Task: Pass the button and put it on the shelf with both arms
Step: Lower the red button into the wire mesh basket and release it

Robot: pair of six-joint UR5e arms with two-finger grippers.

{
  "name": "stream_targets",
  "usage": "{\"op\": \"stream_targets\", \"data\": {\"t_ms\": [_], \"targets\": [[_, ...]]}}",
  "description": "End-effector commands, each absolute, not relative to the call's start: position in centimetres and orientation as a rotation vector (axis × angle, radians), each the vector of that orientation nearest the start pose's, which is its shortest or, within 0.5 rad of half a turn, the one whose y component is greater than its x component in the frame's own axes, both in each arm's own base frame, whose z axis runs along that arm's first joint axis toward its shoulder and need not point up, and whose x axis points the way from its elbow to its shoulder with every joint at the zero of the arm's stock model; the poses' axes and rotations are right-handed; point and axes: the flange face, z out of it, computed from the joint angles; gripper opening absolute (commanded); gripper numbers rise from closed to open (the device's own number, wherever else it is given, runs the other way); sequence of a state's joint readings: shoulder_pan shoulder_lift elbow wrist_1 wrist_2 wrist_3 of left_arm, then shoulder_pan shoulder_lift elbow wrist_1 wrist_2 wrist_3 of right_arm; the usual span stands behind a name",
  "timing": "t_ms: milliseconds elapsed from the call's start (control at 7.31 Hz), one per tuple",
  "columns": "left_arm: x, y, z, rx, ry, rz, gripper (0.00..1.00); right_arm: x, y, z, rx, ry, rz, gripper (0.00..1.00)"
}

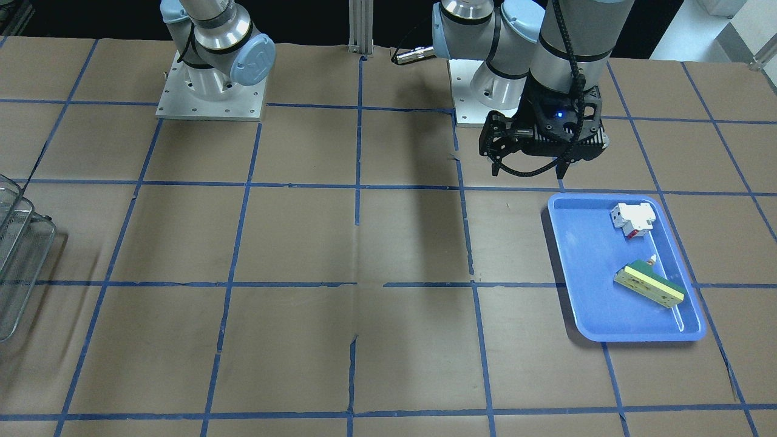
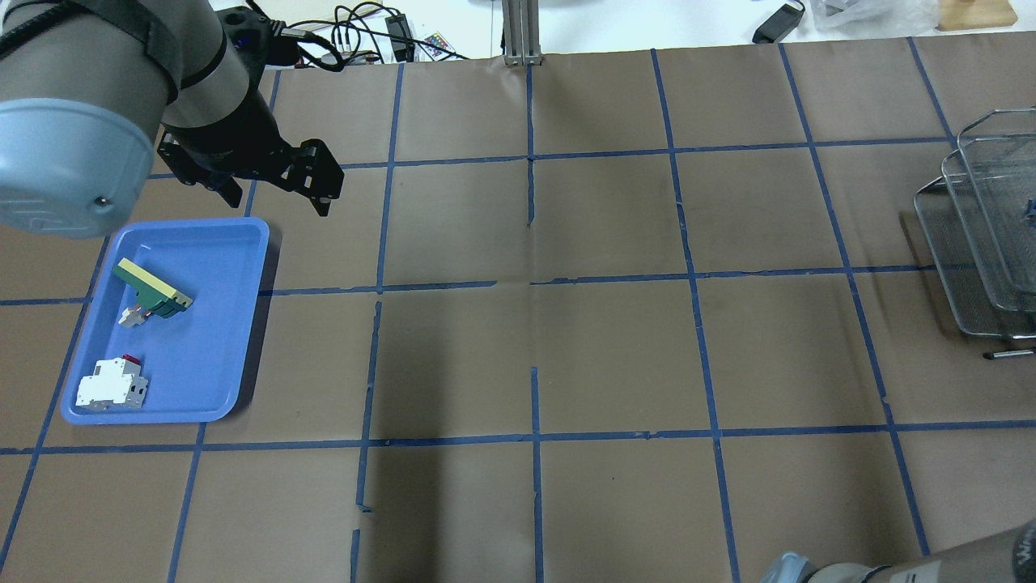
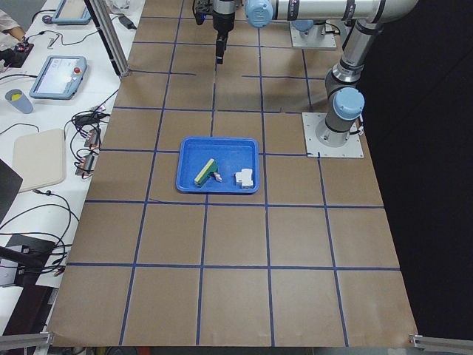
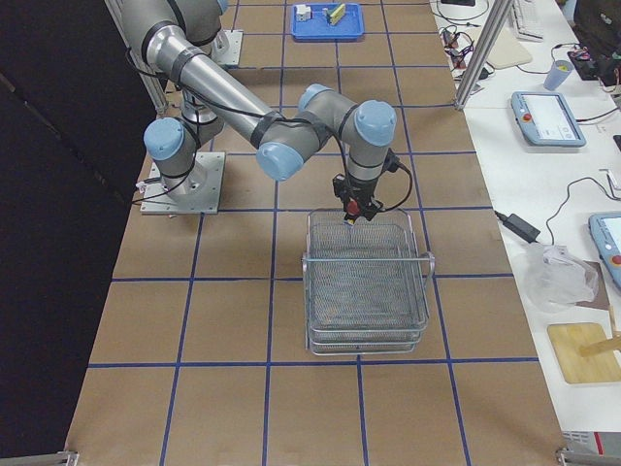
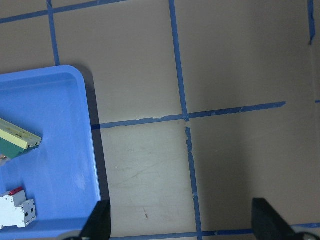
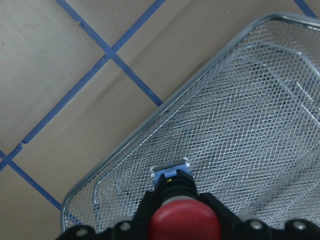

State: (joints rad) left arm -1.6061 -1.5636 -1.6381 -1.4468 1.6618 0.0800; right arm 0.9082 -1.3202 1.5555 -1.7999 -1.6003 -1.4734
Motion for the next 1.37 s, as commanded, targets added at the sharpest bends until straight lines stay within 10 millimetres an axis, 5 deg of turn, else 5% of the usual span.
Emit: {"op": "stream_targets", "data": {"t_ms": [0,137,274,547,821,957,1231], "targets": [[-14.1,-48.3,47.5,0.169,3.044,-0.074,1.00,-26.5,-54.2,37.6,-1.227,2.899,0.060,0.33],[-14.0,-47.6,47.7,0.169,3.044,-0.034,1.00,-27.1,-54.1,37.1,-1.208,2.890,0.046,0.81],[-13.8,-47.5,47.8,0.164,3.044,-0.032,1.00,-27.1,-54.1,37.1,-1.186,2.899,0.044,1.00],[-13.7,-47.2,47.8,0.163,3.045,-0.015,1.00,-27.0,-53.7,37.9,-1.155,2.920,0.067,1.00],[-13.6,-47.1,47.9,0.158,3.045,-0.013,1.00,-24.4,-51.2,43.2,-1.039,2.972,0.061,1.00],[-13.6,-47.2,48.0,0.158,3.047,-0.015,1.00,-21.6,-48.9,46.1,-0.806,3.028,0.052,1.00],[-13.6,-47.2,48.0,0.158,3.047,-0.017,1.00,-11.7,-47.0,50.3,-0.400,3.103,0.073,1.00]]}}
